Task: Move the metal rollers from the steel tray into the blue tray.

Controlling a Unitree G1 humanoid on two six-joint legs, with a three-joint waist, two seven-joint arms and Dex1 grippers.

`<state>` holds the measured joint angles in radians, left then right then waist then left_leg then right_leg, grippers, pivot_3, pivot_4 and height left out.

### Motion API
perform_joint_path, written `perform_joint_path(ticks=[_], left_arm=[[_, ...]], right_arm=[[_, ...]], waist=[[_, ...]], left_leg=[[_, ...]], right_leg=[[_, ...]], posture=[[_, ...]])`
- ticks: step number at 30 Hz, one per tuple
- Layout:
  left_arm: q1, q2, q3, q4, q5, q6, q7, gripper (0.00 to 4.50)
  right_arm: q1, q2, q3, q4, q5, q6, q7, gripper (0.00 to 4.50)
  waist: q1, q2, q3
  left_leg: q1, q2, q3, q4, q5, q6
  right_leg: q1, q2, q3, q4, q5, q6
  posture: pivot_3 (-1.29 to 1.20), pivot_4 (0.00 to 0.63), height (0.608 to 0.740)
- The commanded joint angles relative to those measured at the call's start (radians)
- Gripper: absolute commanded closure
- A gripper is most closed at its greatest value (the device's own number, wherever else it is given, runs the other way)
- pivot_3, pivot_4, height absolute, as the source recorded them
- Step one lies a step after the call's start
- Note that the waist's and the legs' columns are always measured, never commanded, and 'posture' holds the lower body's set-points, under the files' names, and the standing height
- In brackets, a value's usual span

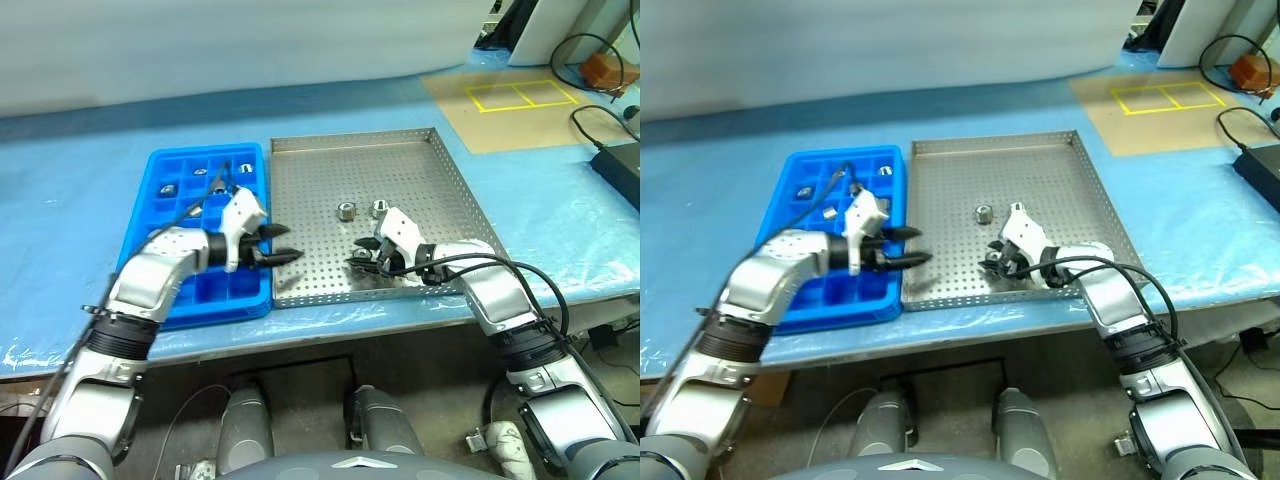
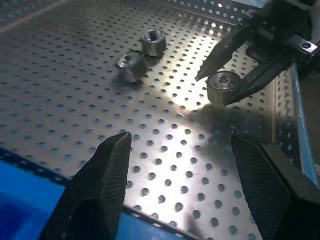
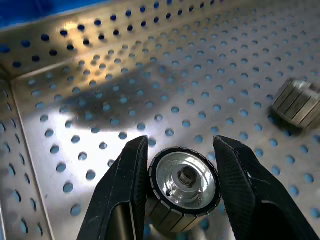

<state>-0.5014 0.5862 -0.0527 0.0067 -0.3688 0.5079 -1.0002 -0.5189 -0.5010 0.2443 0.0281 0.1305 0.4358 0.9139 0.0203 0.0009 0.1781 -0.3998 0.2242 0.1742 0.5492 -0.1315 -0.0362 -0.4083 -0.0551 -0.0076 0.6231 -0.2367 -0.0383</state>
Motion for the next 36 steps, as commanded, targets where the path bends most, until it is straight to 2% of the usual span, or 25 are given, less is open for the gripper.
perform_joint_path(ticks=[1,8,12,15,24,35,36], left_arm=[[-0.004,0.060,0.089,-0.035,-0.019,-0.034,-0.004,1.17],[0.038,0.133,0.199,-0.051,-0.023,-0.020,0.055,1.17],[0.114,0.162,0.269,-0.082,-0.020,0.000,0.108,1.17],[0.154,0.176,0.317,-0.118,-0.044,0.025,0.128,1.17],[0.211,0.183,0.360,-0.168,-0.074,0.065,0.172,1.17],[0.193,0.167,0.310,-0.165,-0.081,0.075,0.184,1.17],[0.185,0.165,0.303,-0.159,-0.079,0.073,0.183,1.17]], right_arm=[[-0.098,0.040,0.002,-0.035,0.026,-0.024,0.026,2.83],[-0.265,0.176,0.047,0.161,-0.004,-0.127,0.056,2.83],[-0.375,0.300,0.097,0.430,-0.067,-0.277,0.038,2.83],[-0.420,0.358,0.108,0.528,-0.083,-0.348,0.064,2.83],[-0.483,0.452,0.105,0.665,-0.126,-0.465,0.074,2.83],[-0.428,0.470,0.106,0.608,-0.112,-0.401,0.118,2.83],[-0.422,0.470,0.097,0.602,-0.104,-0.392,0.117,2.49]], waist=[[-0.002,0.000,0.000],[0.013,0.000,0.000],[0.023,0.000,0.000],[0.029,-0.001,0.000],[0.056,-0.001,0.000],[0.057,-0.001,0.000],[0.057,-0.001,0.000]], left_leg=[[0.000,0.000,0.000,-0.001,0.000,0.000],[-0.002,0.000,0.000,-0.003,0.000,0.000],[-0.003,0.000,0.000,-0.003,0.000,0.000],[-0.005,0.001,-0.001,-0.003,0.001,-0.001],[-0.006,0.001,-0.002,-0.003,0.001,-0.002],[-0.006,0.001,-0.002,-0.003,0.001,-0.002],[-0.006,0.001,-0.002,-0.003,0.001,-0.002]], right_leg=[[0.000,0.000,0.000,0.000,0.000,0.000],[-0.001,-0.001,-0.002,-0.001,-0.001,-0.001],[-0.003,-0.001,-0.002,0.000,-0.001,-0.001],[-0.004,-0.001,-0.004,0.001,-0.001,-0.002],[-0.005,-0.002,-0.005,0.001,-0.002,-0.003],[-0.005,-0.001,-0.005,0.001,-0.002,-0.003],[-0.005,-0.001,-0.005,0.001,-0.002,-0.003]], posture=[[-0.14,0.150,0.740],[-0.03,0.150,0.740],[0.03,0.150,0.740],[0.07,0.150,0.740],[0.09,0.150,0.740],[0.06,0.150,0.740],[0.05,0.150,0.740]])
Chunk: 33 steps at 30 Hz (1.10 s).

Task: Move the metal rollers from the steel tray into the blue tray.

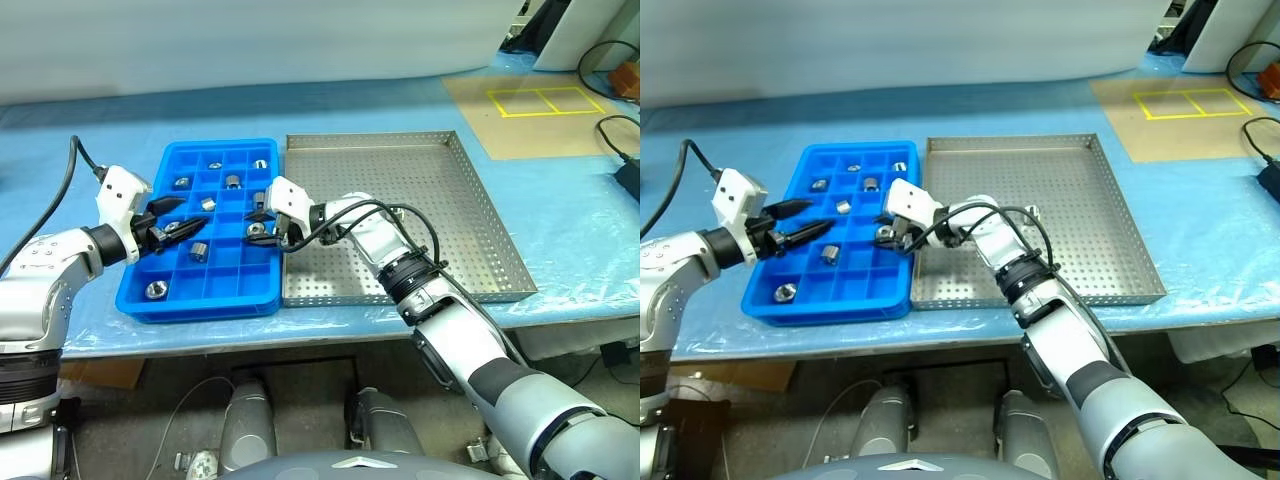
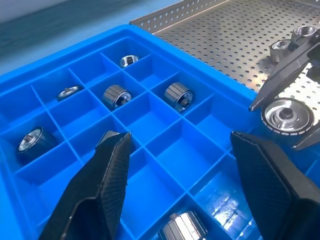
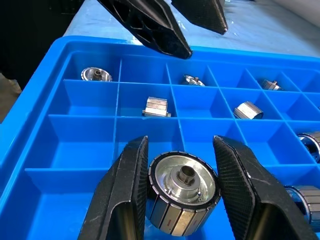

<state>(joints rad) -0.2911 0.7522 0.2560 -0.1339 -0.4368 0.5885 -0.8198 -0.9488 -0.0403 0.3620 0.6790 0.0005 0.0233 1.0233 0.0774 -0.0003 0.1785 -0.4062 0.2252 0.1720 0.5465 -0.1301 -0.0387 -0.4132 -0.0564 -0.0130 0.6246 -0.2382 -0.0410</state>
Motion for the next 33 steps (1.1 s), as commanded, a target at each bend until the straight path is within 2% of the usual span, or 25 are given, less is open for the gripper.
perform_joint_path(ticks=[1,7,8,14,21,33], left_arm=[[-0.032,-0.003,-0.011,-0.013,-0.011,-0.008,0.001,1.17],[-0.059,-0.009,-0.041,0.014,-0.005,-0.018,-0.008,1.17],[-0.064,-0.011,-0.047,0.018,-0.004,-0.020,-0.010,1.17],[-0.090,-0.028,-0.077,0.028,-0.010,-0.024,-0.022,1.17],[-0.120,-0.095,-0.149,0.030,-0.002,-0.030,-0.025,1.17],[-0.195,-0.136,-0.210,0.130,0.030,-0.082,-0.062,1.17]], right_arm=[[0.013,0.008,-0.029,-0.056,0.034,0.032,0.009,2.12],[0.037,-0.018,-0.040,-0.093,0.014,0.066,-0.035,0.16],[0.042,-0.027,-0.044,-0.107,0.015,0.069,-0.038,0.01],[0.057,-0.151,-0.119,-0.187,0.040,0.105,-0.038,0.01],[0.026,-0.311,-0.204,0.013,-0.002,0.051,-0.135,0.01],[0.036,-0.278,-0.252,0.167,0.006,0.026,-0.215,0.01]], waist=[[0.000,0.000,0.000],[-0.003,0.000,0.000],[-0.004,0.000,0.000],[-0.002,0.000,0.000],[-0.005,0.000,0.000],[-0.035,0.000,0.000]], left_leg=[[0.000,0.000,0.000,0.000,0.000,0.000],[0.000,0.000,0.000,0.000,0.002,-0.003],[0.000,0.000,0.000,0.000,0.002,-0.003],[0.000,0.000,0.000,0.000,0.002,-0.004],[0.002,-0.001,0.000,0.001,0.003,-0.004],[0.000,0.000,0.000,0.002,0.002,-0.003]], right_leg=[[0.000,0.000,0.000,0.000,0.000,0.000],[0.000,0.000,0.000,0.001,0.000,0.000],[0.000,0.000,0.000,0.001,0.000,0.000],[0.000,0.000,0.000,0.000,0.000,0.000],[0.002,0.000,0.001,0.001,0.000,0.000],[0.000,0.002,0.002,0.001,0.000,0.000]], posture=[[0.04,0.150,0.740],[0.02,0.150,0.740],[0.01,0.150,0.740],[-0.01,0.150,0.740],[-0.07,0.150,0.740],[-0.12,0.150,0.740]])
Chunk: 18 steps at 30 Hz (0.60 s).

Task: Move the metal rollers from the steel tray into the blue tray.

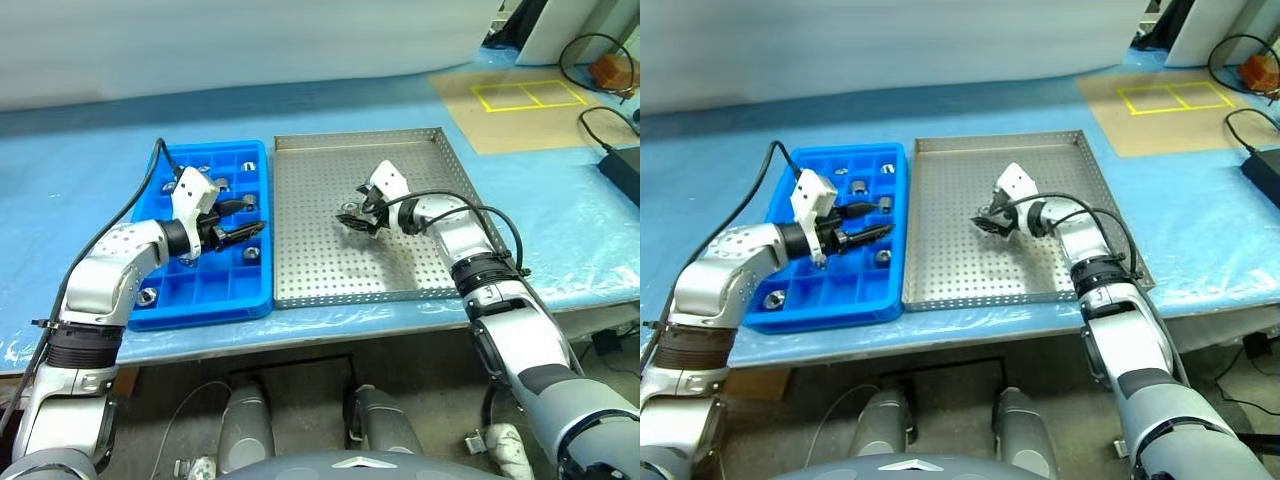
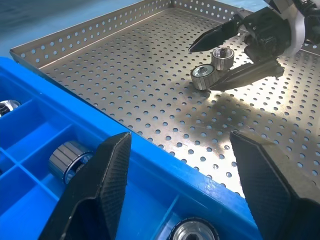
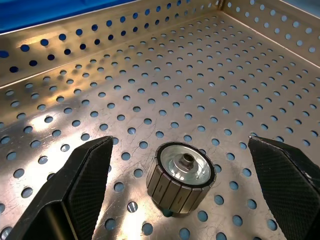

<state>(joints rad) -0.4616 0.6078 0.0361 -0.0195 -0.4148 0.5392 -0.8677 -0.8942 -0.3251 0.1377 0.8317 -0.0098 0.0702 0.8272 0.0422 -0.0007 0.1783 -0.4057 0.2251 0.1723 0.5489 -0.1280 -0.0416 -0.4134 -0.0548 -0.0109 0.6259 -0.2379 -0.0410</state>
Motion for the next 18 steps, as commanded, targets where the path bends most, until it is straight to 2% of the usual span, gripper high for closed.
perform_joint_path(ticks=[1,9,12,18], left_arm=[[-0.028,0.009,0.010,0.023,0.008,-0.036,-0.018,1.17],[-0.027,0.003,0.001,0.044,0.027,-0.062,-0.032,1.17],[-0.022,0.005,0.002,0.045,0.030,-0.064,-0.033,1.17],[-0.019,0.007,0.004,0.048,0.032,-0.065,-0.037,1.17]], right_arm=[[-0.020,0.009,-0.026,0.022,0.011,-0.026,-0.022,0.01],[-0.014,0.022,-0.025,0.103,-0.014,-0.063,-0.075,0.01],[-0.006,0.028,-0.025,0.098,-0.007,-0.076,-0.059,0.57],[0.001,0.036,-0.020,0.079,-0.004,-0.083,-0.038,2.73]], waist=[[0.001,0.000,0.000],[0.002,0.000,0.000],[0.002,0.000,0.000],[0.002,0.000,0.000]], left_leg=[[0.000,0.000,0.000,0.000,0.000,0.000],[0.000,0.000,0.000,0.002,-0.001,0.001],[0.000,0.000,0.000,0.002,-0.001,0.001],[0.000,0.000,0.000,0.002,-0.001,0.001]], right_leg=[[0.000,0.000,0.000,0.000,0.000,0.000],[0.001,-0.001,0.000,0.000,0.000,0.000],[0.001,-0.001,0.000,0.000,0.000,0.000],[0.001,-0.001,0.000,0.000,0.000,0.000]], posture=[[-0.12,0.150,0.740],[-0.12,0.150,0.740],[-0.12,0.150,0.740],[-0.11,0.150,0.740]])
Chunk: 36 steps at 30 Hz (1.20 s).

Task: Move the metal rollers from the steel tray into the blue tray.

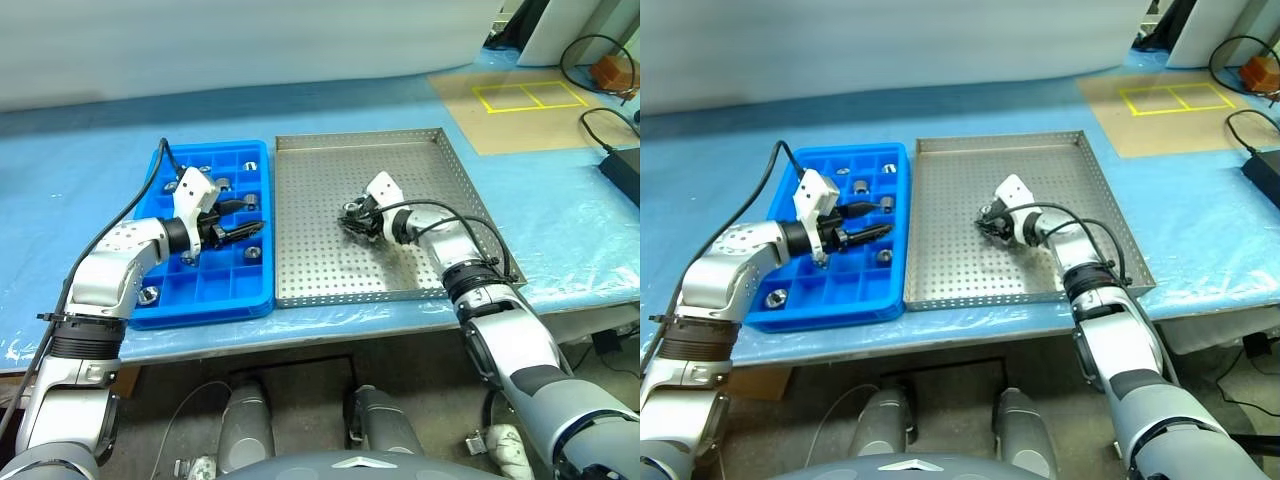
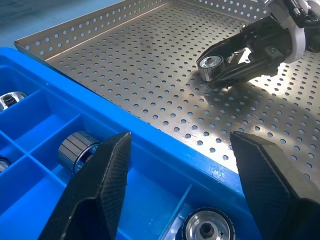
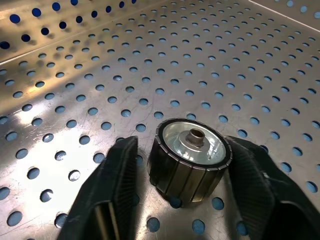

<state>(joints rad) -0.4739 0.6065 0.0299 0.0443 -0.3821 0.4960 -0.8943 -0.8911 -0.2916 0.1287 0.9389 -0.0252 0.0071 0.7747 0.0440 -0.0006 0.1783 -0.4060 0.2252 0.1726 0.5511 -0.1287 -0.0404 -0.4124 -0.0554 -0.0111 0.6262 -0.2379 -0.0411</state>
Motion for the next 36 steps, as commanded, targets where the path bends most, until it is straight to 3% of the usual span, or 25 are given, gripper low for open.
perform_joint_path(ticks=[1,9,16,24,36], left_arm=[[-0.007,0.008,0.011,-0.015,0.000,-0.022,-0.010,1.17],[0.006,0.013,0.031,-0.026,-0.014,-0.018,-0.015,1.17],[0.024,0.031,0.060,-0.030,-0.018,-0.015,-0.007,1.17],[0.096,0.080,0.152,-0.100,-0.039,0.010,0.034,1.17],[0.277,0.171,0.337,-0.217,-0.081,0.073,0.094,1.17]], right_arm=[[-0.006,0.004,-0.012,-0.024,0.006,-0.020,0.002,2.88],[-0.012,0.010,-0.008,-0.099,0.024,0.006,0.049,2.88],[-0.001,0.066,0.022,-0.398,0.085,0.117,0.158,2.88],[-0.005,0.150,0.097,-0.577,0.128,0.208,0.245,2.88],[-0.035,0.282,0.183,-0.421,0.111,0.160,0.271,2.88]], waist=[[0.000,0.000,0.000],[-0.001,0.000,0.000],[-0.001,0.000,0.000],[0.007,0.000,0.000],[0.030,0.000,0.000]], left_leg=[[0.000,0.000,0.000,0.000,0.000,0.000],[0.000,0.000,0.000,0.000,0.000,0.000],[0.000,0.000,0.000,-0.001,-0.002,0.003],[0.000,0.000,0.000,-0.002,-0.002,0.003],[0.000,0.000,-0.001,-0.006,-0.001,0.001]], right_leg=[[0.000,0.000,0.000,0.000,0.000,0.000],[0.000,0.000,0.000,0.000,0.000,0.000],[-0.001,0.000,0.000,0.000,0.000,0.000],[-0.001,0.000,-0.001,-0.001,0.000,0.000],[-0.003,0.000,-0.001,-0.002,0.000,0.000]], posture=[[-0.11,0.150,0.740],[-0.11,0.150,0.740],[-0.08,0.150,0.740],[0.01,0.150,0.740],[0.13,0.150,0.740]])
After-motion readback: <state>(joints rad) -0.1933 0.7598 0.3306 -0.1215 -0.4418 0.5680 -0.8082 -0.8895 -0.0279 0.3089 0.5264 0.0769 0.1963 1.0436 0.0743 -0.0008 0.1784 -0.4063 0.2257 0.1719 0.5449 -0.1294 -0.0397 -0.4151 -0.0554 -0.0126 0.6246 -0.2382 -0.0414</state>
